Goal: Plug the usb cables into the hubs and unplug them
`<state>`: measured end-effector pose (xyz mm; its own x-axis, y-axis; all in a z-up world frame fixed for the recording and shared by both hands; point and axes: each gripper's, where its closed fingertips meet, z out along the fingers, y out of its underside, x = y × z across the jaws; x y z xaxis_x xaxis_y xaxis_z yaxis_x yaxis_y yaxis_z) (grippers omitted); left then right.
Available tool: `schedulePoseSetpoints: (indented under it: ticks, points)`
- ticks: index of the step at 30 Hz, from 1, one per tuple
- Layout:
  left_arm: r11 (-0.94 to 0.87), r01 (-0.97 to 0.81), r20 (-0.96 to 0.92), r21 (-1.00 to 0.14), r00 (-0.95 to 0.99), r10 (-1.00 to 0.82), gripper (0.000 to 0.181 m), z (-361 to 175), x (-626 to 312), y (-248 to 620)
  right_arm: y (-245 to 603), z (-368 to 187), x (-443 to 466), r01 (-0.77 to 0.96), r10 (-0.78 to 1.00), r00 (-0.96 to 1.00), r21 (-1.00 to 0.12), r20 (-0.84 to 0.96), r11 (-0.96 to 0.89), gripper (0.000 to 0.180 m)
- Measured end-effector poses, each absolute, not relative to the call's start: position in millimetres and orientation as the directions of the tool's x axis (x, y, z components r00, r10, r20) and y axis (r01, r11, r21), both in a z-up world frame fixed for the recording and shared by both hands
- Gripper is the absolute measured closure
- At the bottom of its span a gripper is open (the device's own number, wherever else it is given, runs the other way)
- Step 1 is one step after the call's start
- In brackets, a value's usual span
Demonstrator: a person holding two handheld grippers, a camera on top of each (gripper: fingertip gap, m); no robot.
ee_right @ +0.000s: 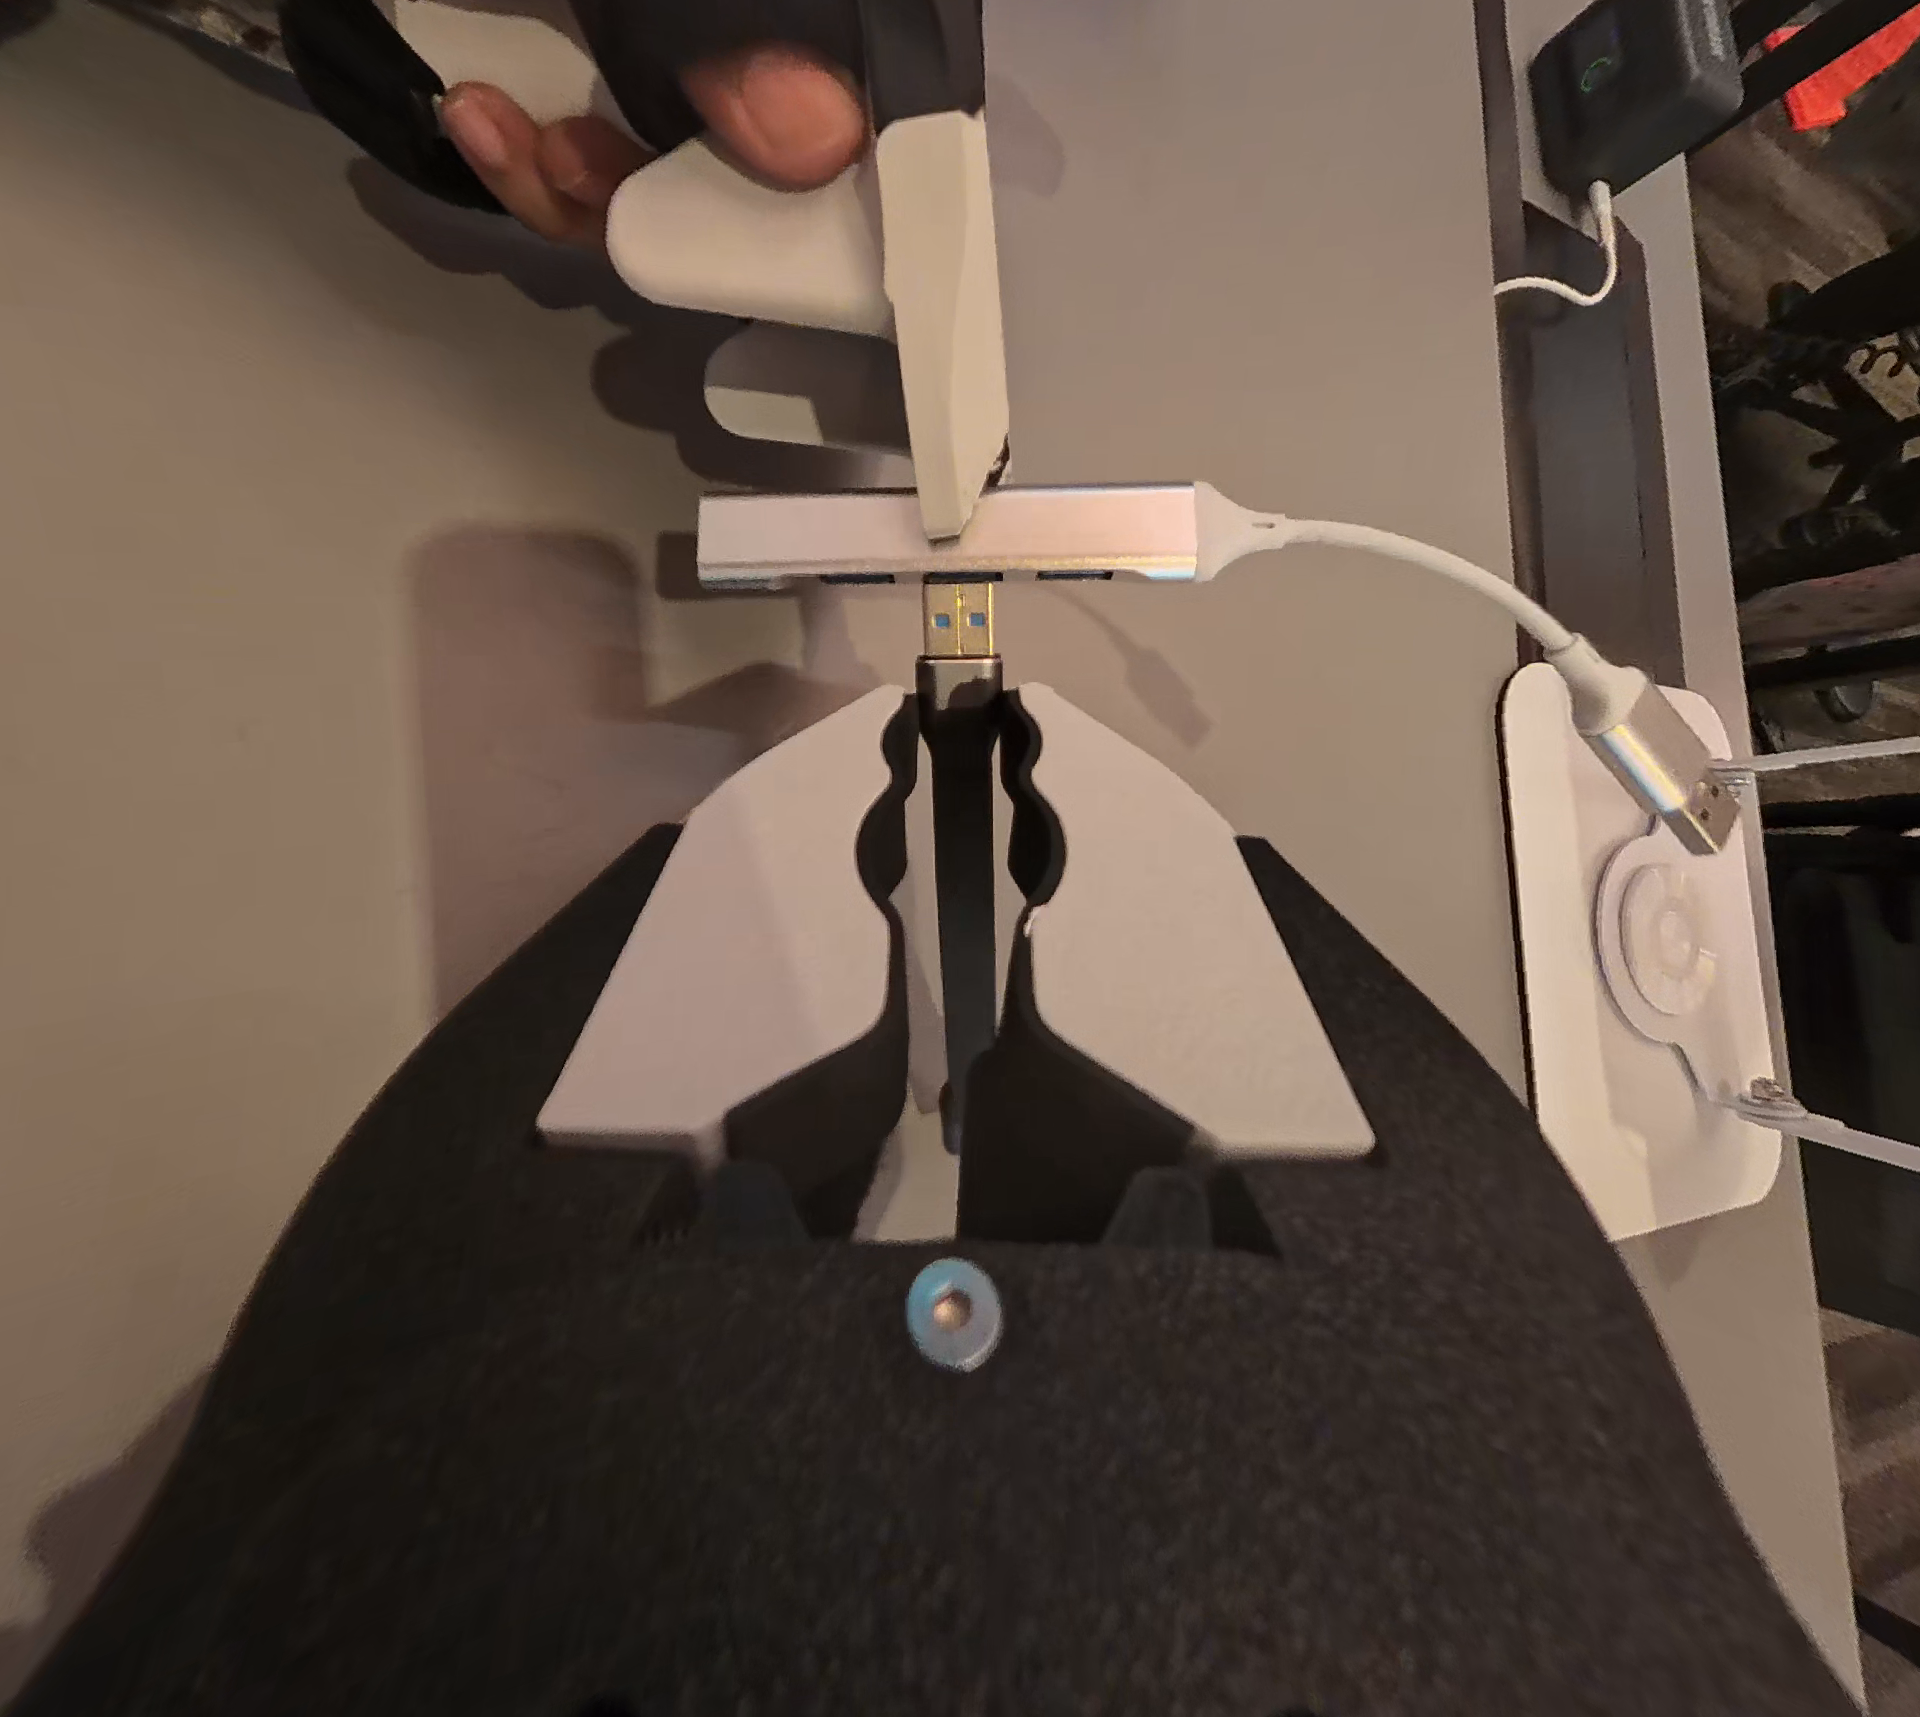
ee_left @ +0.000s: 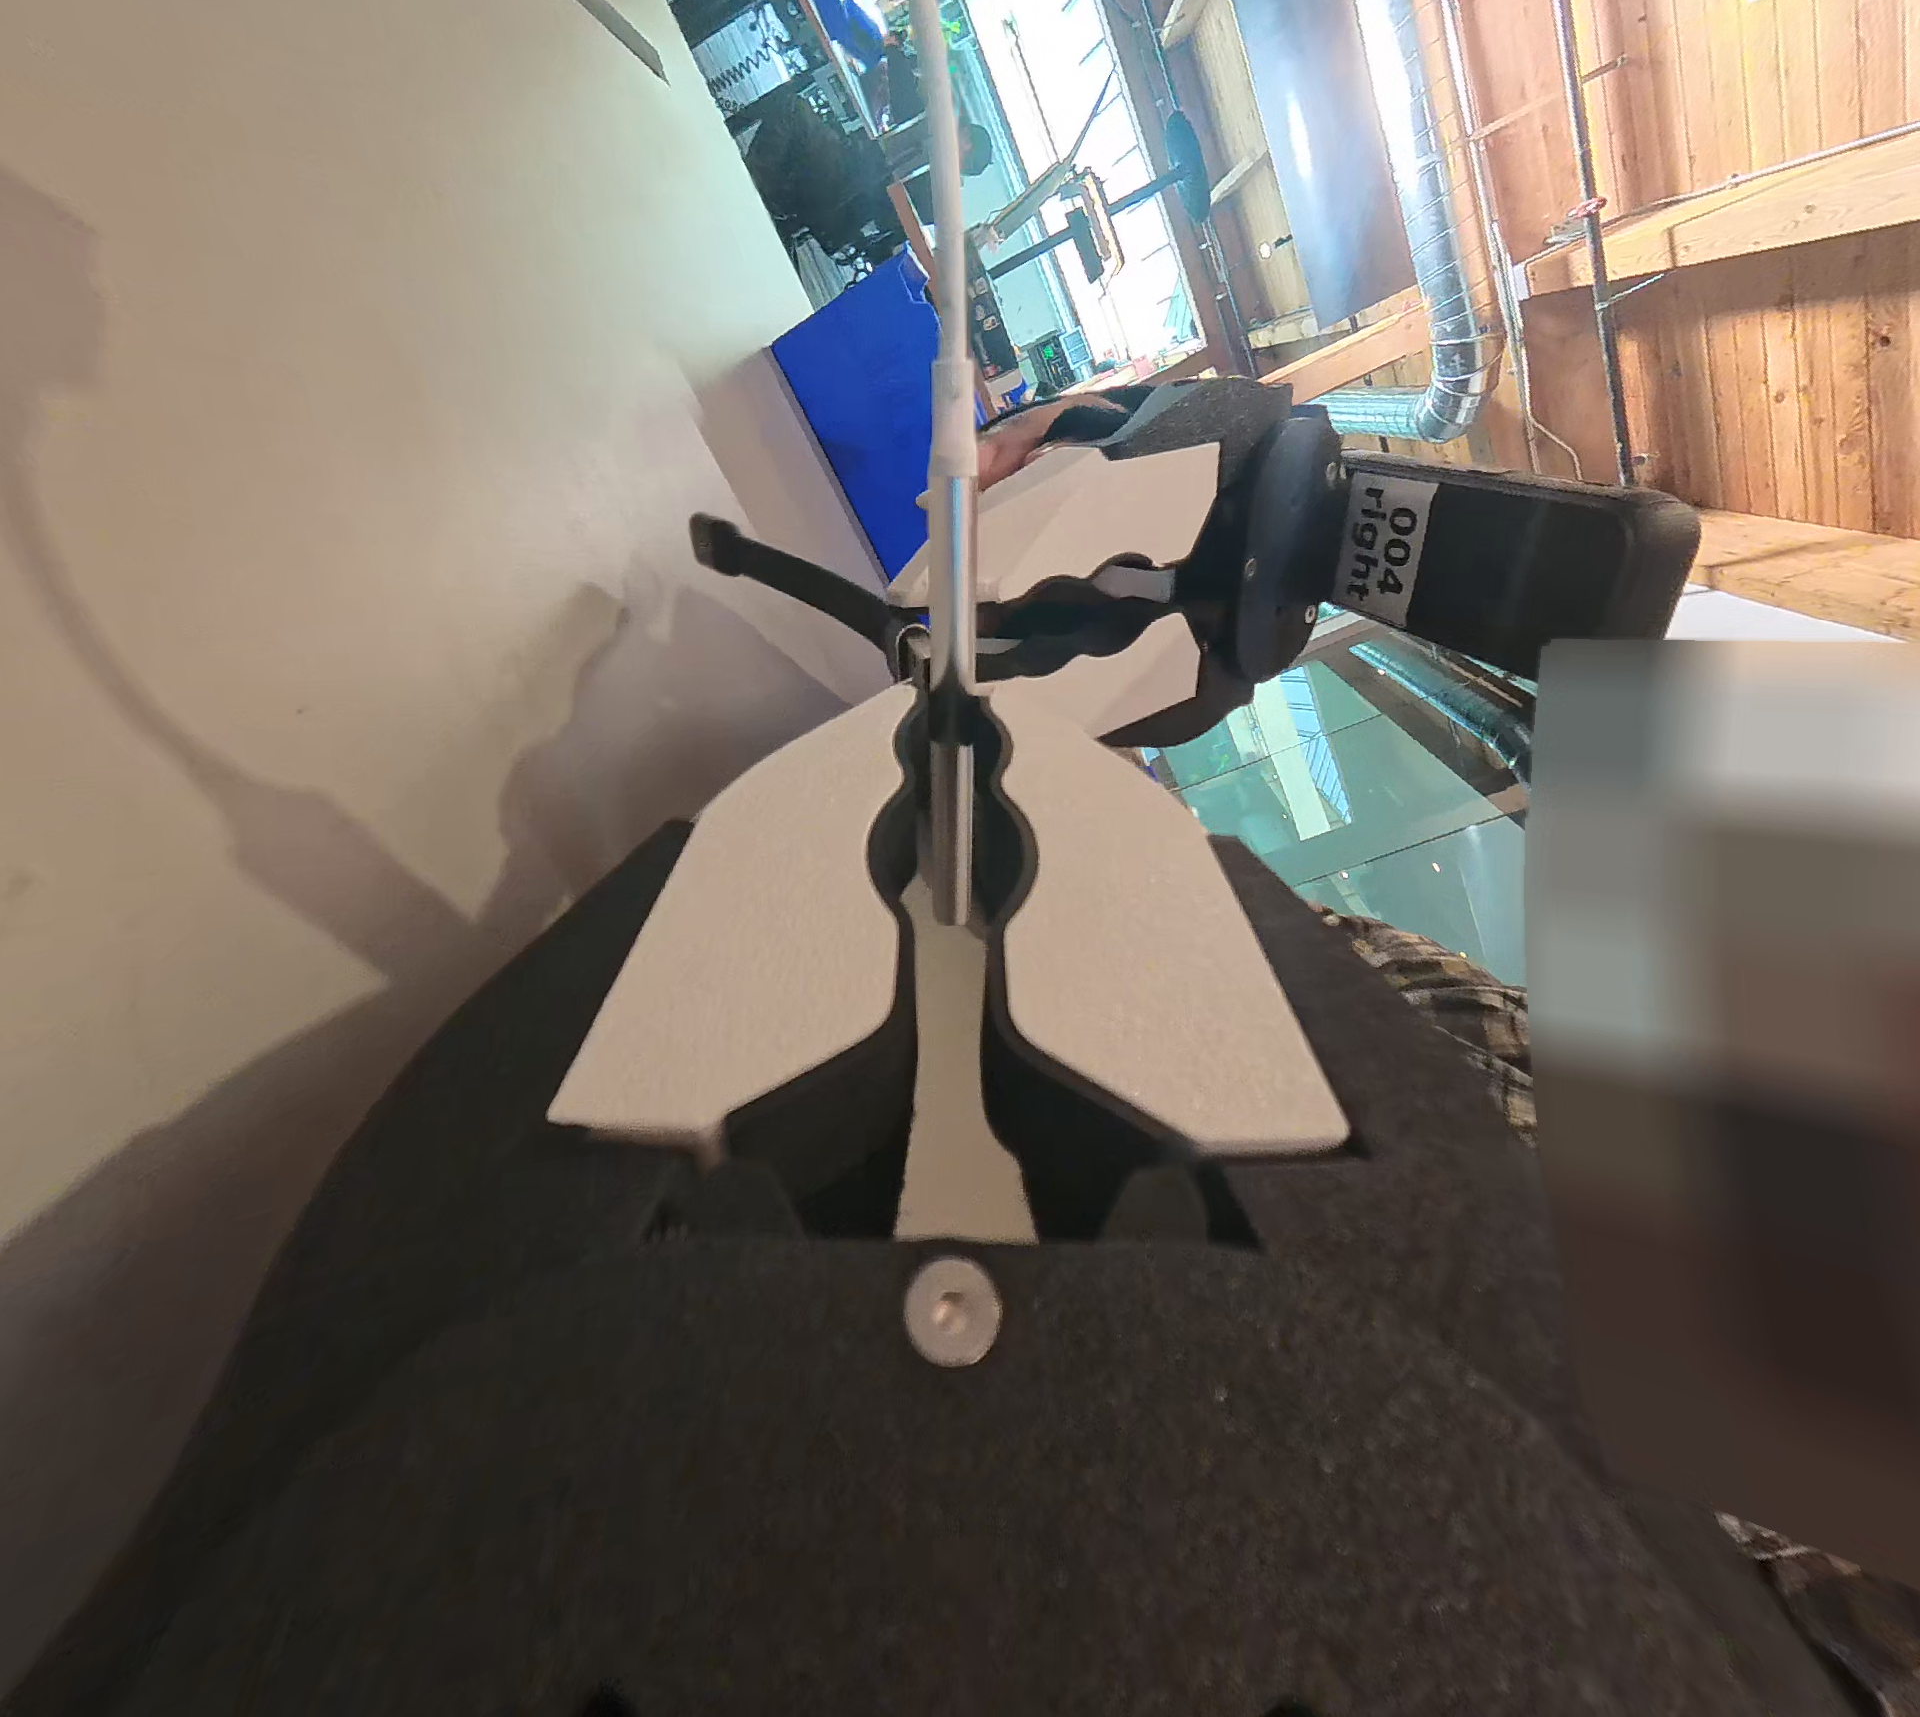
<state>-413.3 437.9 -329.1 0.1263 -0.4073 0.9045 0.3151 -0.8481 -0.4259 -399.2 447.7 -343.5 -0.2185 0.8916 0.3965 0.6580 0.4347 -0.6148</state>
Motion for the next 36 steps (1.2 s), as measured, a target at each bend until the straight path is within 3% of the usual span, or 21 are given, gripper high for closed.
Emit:
schedulePoseSetpoints:
  ticks: [1, 13, 36]
  points:
    - [-0.847, 0.312, 0.903, -0.430, 0.138, -0.407, 0.174, -330, -414, 438, 448, -344, -399, 0.663, 0.893, -0.216, -0.613, 0.394, 0.430, 0.166]
    - [-0.835, 0.288, 0.880, -0.469, 0.237, -0.412, 0.174, -338, -413, 439, 449, -348, -399, 0.742, 0.866, -0.205, -0.504, 0.456, 0.442, 0.166]
    - [-0.843, 0.233, 0.867, -0.485, 0.252, -0.429, 0.174, -344, -410, 437, 445, -351, -401, 0.695, 0.880, -0.229, -0.563, 0.417, 0.447, 0.166]
